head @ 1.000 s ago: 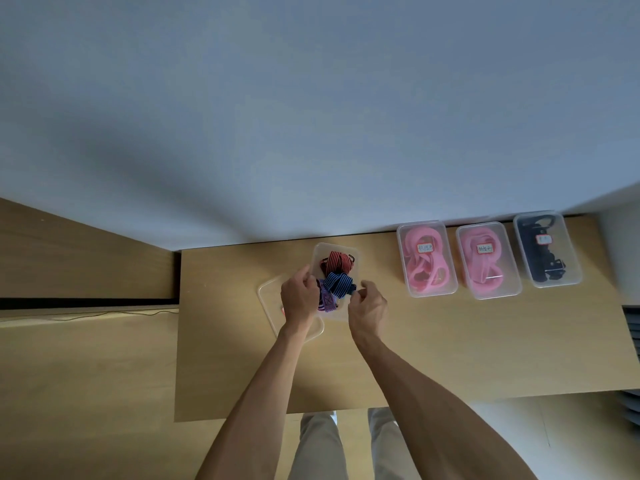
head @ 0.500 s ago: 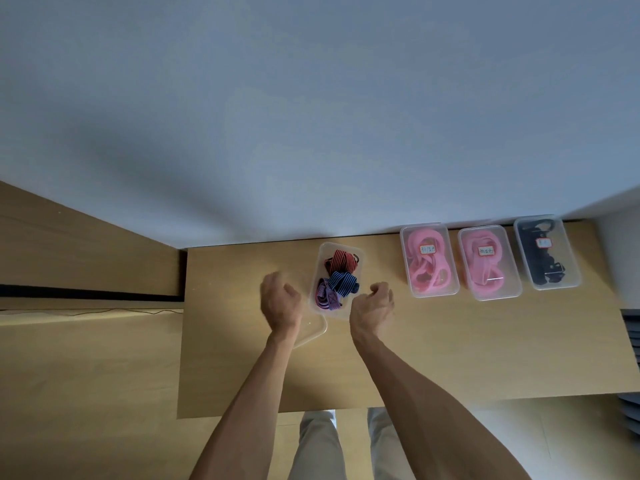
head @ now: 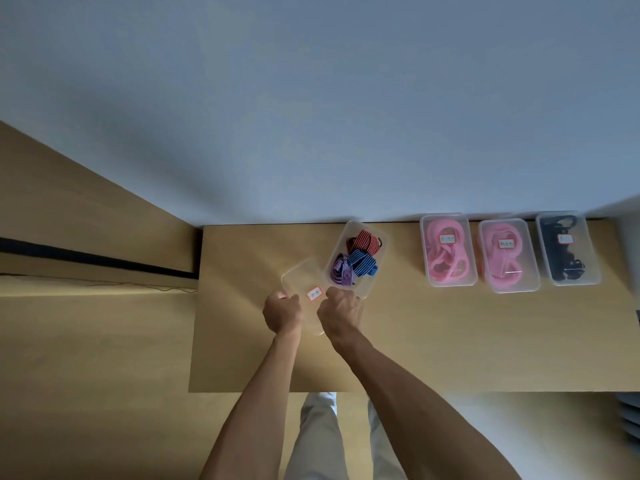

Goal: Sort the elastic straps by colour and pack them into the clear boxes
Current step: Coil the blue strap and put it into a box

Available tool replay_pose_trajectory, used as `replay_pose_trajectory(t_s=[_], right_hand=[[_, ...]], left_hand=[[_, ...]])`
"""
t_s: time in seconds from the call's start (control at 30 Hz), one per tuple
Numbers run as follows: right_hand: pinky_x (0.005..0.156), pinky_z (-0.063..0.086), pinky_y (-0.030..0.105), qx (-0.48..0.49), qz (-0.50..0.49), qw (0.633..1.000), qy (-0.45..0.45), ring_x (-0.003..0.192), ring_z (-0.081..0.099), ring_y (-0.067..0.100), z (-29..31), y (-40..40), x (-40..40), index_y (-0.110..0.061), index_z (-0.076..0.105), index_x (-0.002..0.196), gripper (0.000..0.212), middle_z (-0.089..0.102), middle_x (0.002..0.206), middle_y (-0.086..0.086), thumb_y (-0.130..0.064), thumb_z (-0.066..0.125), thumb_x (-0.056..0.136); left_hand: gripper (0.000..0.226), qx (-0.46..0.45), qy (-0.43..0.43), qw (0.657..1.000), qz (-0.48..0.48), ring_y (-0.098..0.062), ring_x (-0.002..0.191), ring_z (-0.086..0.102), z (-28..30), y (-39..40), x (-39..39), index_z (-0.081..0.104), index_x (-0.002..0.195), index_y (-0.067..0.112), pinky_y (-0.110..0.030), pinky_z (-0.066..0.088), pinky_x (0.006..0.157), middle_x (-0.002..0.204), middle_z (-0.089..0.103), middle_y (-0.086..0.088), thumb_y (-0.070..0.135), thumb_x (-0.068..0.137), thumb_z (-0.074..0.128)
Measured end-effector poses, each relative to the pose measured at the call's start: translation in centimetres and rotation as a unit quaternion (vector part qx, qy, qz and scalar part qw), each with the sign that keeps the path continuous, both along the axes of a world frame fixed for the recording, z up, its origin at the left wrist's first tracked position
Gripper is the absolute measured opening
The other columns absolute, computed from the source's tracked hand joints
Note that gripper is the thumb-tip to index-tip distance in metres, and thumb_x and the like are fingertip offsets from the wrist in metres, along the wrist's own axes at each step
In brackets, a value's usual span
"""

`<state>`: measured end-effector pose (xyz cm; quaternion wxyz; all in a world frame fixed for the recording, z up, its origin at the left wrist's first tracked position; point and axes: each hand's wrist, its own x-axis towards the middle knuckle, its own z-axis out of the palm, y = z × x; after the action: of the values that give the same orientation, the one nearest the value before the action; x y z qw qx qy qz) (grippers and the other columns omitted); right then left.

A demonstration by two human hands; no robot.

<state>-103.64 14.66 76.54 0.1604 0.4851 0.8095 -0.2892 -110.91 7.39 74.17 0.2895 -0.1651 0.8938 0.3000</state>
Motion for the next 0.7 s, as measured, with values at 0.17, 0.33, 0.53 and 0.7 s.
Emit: replay_pose_trajectory(t_s=[0.17,0.33,0.53,0.7], right_hand=[[0.077,0.046,0.036,0.005,-0.05,0.999,0.015,0.096,0.063,0.034,-0.7,0.1,0.9,-0.009,0.067,0.111,0.034,0.069,0.11,0.011,-0.002,0.049,0.084],[0.071,0.049,0.04,0.036,-0.084,0.99,0.104,0.091,0.062,0.037,1.4,0.8,0.0,-0.006,0.068,0.111,0.031,0.069,0.105,0.014,0.0,0.049,0.086],[0.064,0.043,0.034,-0.017,-0.184,0.972,0.148,0.083,0.058,0.029,4.3,2.2,-1.4,-0.005,0.061,0.104,0.016,0.063,0.09,0.012,-0.011,0.051,0.094],[0.062,0.047,0.032,-0.066,-0.219,0.952,0.204,0.078,0.061,0.024,5.1,3.4,-1.0,-0.008,0.063,0.097,0.016,0.066,0.086,0.009,-0.021,0.054,0.098]], left_hand=[[0.01,0.079,0.032,0.996,0.023,-0.035,0.09,0.068,0.1,-0.6,-0.7,0.067,0.091,0.005,-0.038,0.054,0.08,0.095,0.073,-0.014,0.001,0.086,0.059],[0.013,0.208,0.059,0.975,0.049,-0.03,0.08,0.065,2.1,-0.7,-1.8,0.064,0.086,0.005,-0.036,0.054,0.075,0.086,0.069,-0.015,-0.007,0.082,0.059],[0.019,0.241,0.097,0.965,0.044,-0.014,0.072,0.06,5.8,1.6,-3.6,0.067,0.078,0.013,-0.019,0.048,0.062,0.076,0.067,0.001,-0.001,0.081,0.055],[0.016,0.24,0.136,0.961,-0.002,-0.016,0.073,0.062,7.6,3.5,-3.8,0.068,0.081,0.012,-0.029,0.049,0.068,0.077,0.069,0.0,0.002,0.085,0.056]])
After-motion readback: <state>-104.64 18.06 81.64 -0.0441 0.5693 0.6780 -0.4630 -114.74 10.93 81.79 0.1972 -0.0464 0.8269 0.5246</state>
